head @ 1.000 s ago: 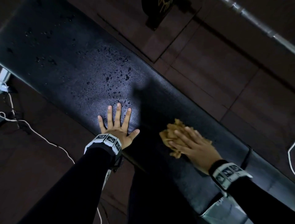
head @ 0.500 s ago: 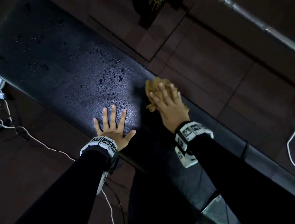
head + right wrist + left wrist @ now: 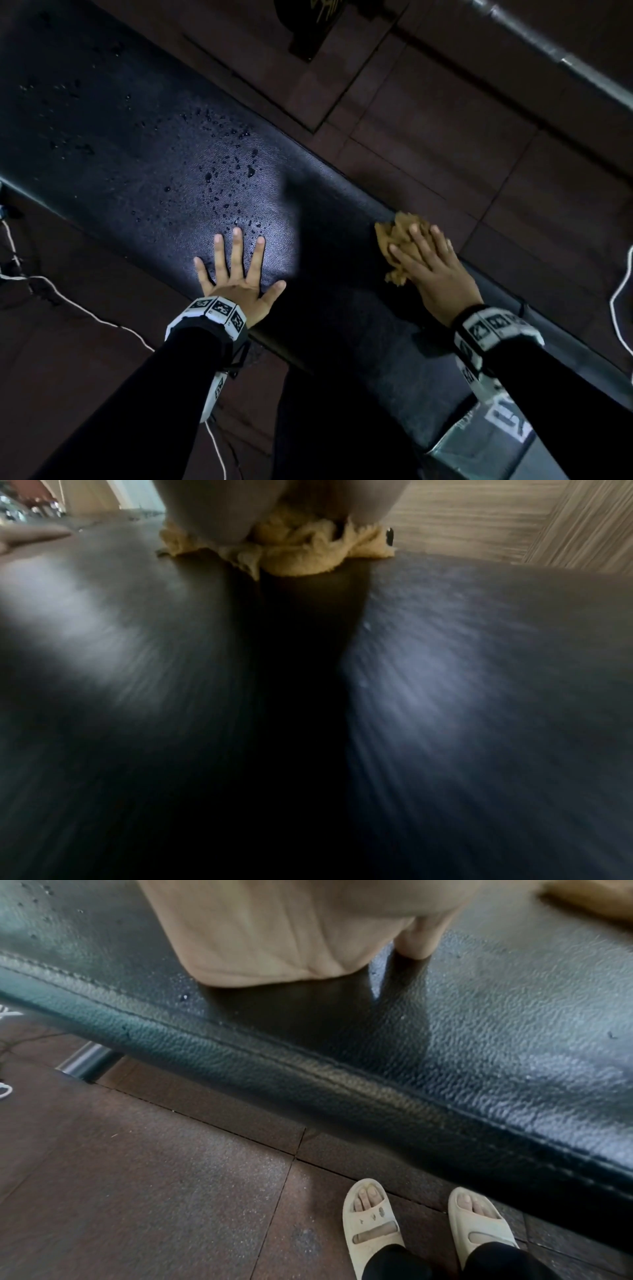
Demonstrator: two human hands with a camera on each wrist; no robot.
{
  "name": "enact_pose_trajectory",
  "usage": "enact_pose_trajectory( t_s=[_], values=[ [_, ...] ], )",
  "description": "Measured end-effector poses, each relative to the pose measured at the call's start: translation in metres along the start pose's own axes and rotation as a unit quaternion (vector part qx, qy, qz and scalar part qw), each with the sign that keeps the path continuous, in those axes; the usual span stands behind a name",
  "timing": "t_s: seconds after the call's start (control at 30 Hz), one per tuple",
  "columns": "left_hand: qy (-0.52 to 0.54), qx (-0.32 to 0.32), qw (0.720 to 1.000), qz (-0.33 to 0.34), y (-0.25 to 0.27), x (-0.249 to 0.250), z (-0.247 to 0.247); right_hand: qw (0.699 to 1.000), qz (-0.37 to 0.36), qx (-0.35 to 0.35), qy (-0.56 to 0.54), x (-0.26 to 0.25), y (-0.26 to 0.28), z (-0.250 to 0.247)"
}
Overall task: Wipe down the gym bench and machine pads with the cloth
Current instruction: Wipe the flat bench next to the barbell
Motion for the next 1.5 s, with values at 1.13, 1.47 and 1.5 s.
enact_pose_trajectory(
  t_s=[1.13, 1.47, 1.5],
  values=[
    [0.095, 0.211, 0.967, 0.105, 0.063, 0.177, 0.035, 0.928, 0.350, 0.008, -0.131, 0.019, 0.018, 0.002],
    [0.093, 0.237, 0.966, 0.036, 0.023, 0.160, 0.028, 0.924, 0.350, 0.015, -0.154, 0.026, 0.021, 0.011],
    [0.105, 0.243, 0.964, 0.013, 0.019, 0.145, 0.026, 0.924, 0.350, 0.018, -0.154, 0.026, 0.022, 0.011]
  ],
)
Point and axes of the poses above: each hand's wrist, its own y-axis away from the middle knuckle, its own z-axis out of the palm, x = y × z, the point moved 1 cm from there along -y, towards the middle knuckle, and after that the axes turned 5 degrees about -y, right-handed, at the moved point
